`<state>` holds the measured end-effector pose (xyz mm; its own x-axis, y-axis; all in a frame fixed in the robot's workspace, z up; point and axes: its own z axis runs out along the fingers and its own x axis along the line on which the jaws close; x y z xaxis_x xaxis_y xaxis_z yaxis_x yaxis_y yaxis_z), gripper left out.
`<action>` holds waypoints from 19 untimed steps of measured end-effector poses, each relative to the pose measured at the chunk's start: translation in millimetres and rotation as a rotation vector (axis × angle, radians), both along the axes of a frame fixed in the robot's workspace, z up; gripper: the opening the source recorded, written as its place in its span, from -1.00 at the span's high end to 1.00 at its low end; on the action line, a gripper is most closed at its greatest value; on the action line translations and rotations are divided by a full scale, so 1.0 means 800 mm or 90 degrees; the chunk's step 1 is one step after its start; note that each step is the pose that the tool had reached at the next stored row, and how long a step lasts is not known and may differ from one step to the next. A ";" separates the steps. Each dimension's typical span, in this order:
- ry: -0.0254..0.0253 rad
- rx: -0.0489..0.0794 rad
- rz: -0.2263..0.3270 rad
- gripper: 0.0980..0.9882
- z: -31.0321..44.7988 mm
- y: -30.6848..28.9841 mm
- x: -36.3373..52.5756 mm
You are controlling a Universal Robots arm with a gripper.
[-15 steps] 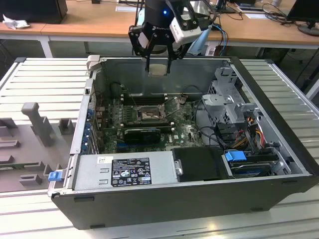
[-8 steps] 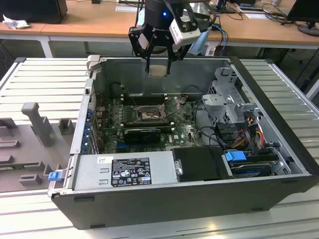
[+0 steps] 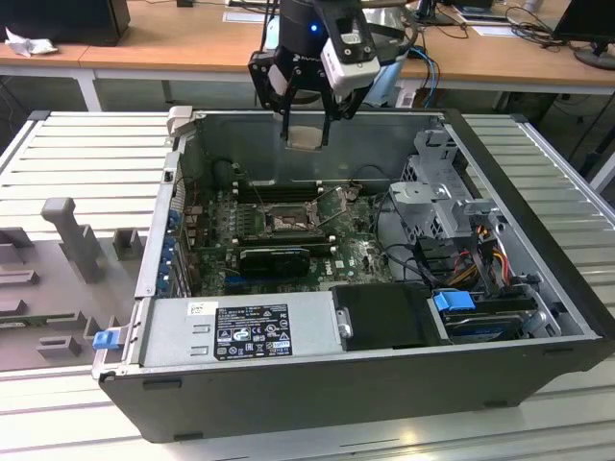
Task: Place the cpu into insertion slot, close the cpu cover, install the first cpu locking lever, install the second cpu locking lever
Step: 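Place the cpu into insertion slot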
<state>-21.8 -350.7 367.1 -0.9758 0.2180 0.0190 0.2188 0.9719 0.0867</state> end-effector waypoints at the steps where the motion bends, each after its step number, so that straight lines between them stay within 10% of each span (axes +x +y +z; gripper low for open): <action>1: 0.0000 0.000 -0.008 0.03 -0.0001 0.0000 0.000; 19: 0.0000 0.000 -0.067 0.03 -0.0014 0.0000 0.000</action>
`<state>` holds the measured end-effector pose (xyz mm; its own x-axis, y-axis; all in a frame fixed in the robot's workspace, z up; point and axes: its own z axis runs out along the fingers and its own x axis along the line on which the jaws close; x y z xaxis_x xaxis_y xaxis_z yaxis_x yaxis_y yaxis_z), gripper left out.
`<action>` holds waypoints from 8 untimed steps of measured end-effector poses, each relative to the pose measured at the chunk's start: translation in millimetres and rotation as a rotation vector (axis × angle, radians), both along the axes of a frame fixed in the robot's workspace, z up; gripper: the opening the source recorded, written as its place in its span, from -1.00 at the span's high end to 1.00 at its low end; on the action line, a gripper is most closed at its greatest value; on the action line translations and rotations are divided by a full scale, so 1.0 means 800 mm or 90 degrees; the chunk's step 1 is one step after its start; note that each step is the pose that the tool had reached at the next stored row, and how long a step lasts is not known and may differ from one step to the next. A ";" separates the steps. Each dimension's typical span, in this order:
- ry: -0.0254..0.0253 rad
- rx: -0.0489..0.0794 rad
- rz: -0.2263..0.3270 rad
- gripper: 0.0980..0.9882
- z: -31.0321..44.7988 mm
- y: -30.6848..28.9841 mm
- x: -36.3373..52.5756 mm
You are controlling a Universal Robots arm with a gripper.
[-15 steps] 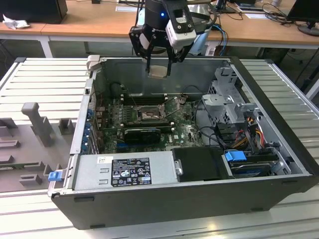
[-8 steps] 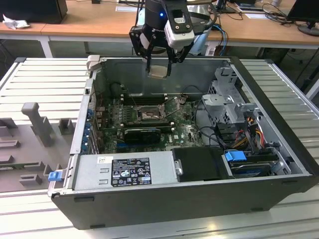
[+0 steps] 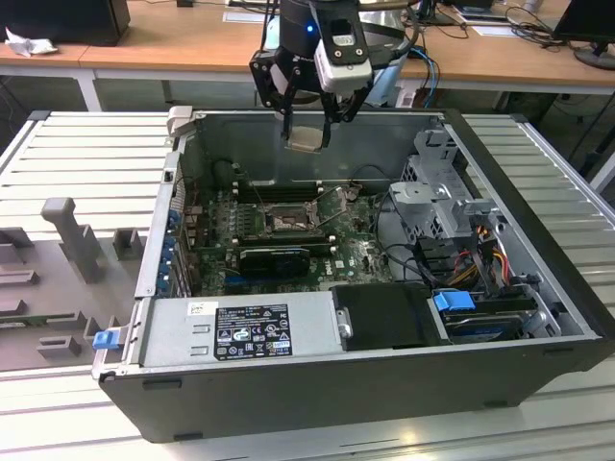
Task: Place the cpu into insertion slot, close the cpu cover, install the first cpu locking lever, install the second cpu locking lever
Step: 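Place the cpu into insertion slot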
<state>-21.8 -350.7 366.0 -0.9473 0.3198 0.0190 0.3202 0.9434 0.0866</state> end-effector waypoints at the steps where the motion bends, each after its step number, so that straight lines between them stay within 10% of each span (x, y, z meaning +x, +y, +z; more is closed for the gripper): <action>1: 0.0000 0.000 -0.002 0.03 0.0000 0.0000 0.000; 8: 0.0000 0.000 -0.030 0.03 -0.0004 0.0000 0.000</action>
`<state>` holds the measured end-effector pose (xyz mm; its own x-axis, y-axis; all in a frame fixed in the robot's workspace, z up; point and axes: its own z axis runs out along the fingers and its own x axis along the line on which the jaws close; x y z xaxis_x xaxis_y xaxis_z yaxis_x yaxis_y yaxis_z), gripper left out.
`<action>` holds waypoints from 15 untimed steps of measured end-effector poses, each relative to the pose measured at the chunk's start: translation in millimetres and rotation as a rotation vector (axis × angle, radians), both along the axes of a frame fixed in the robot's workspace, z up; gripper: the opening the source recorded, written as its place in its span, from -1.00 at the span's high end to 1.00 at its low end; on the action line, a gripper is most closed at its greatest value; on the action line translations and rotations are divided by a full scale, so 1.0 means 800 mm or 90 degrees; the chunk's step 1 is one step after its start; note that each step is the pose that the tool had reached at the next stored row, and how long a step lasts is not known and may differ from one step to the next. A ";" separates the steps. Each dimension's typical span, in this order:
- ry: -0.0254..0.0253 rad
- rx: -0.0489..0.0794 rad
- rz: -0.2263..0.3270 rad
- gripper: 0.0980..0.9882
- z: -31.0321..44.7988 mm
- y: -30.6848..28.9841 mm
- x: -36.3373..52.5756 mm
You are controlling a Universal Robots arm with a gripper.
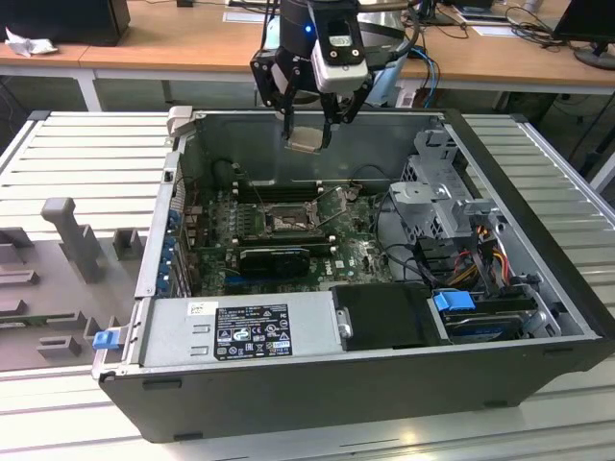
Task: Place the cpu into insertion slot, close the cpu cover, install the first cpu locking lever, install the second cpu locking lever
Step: 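Place the cpu into insertion slot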
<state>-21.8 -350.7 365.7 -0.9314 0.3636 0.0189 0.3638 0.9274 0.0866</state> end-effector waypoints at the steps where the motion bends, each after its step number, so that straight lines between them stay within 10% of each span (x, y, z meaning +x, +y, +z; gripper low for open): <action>1: 0.0000 0.000 -0.005 0.03 -0.0001 0.0000 0.000; 15: 0.0000 0.000 -0.055 0.03 -0.0009 0.0000 0.000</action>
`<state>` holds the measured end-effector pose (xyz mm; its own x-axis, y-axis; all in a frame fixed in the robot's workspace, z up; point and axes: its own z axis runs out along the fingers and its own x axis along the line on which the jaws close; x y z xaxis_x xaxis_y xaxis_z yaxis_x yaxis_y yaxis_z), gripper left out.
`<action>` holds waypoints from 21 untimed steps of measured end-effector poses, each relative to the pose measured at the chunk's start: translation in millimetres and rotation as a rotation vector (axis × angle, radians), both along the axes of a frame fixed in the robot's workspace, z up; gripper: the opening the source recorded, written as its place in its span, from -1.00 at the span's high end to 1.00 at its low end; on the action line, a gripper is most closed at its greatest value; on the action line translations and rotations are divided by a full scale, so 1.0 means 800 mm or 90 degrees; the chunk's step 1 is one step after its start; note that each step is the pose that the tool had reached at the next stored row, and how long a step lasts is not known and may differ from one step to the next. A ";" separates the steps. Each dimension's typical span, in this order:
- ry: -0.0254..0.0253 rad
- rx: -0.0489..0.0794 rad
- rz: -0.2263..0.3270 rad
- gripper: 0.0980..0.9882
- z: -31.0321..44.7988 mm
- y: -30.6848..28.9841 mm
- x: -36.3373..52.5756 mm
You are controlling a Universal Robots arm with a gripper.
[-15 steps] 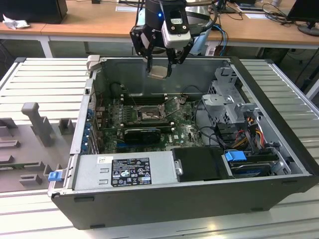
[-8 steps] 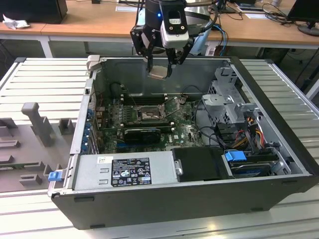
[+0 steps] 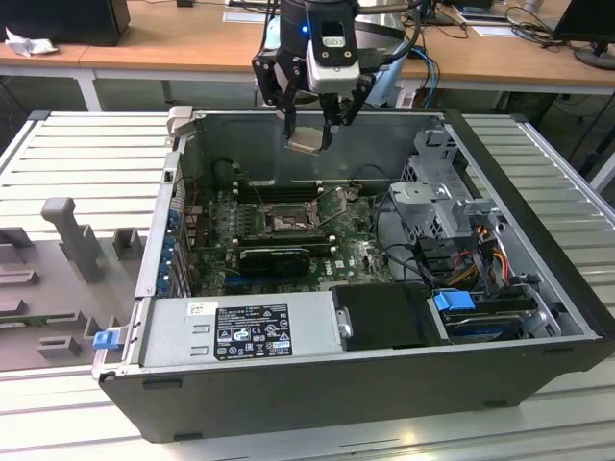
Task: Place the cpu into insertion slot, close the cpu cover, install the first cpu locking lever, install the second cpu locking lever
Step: 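Place the cpu into insertion slot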
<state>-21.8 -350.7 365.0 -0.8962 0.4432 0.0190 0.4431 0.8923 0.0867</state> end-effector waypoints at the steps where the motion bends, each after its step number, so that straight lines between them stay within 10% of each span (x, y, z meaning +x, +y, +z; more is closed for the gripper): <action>1: 0.0000 0.000 -0.003 0.03 0.0000 0.0000 0.000; 21: 0.0000 0.000 -0.104 0.03 -0.0016 0.0000 0.000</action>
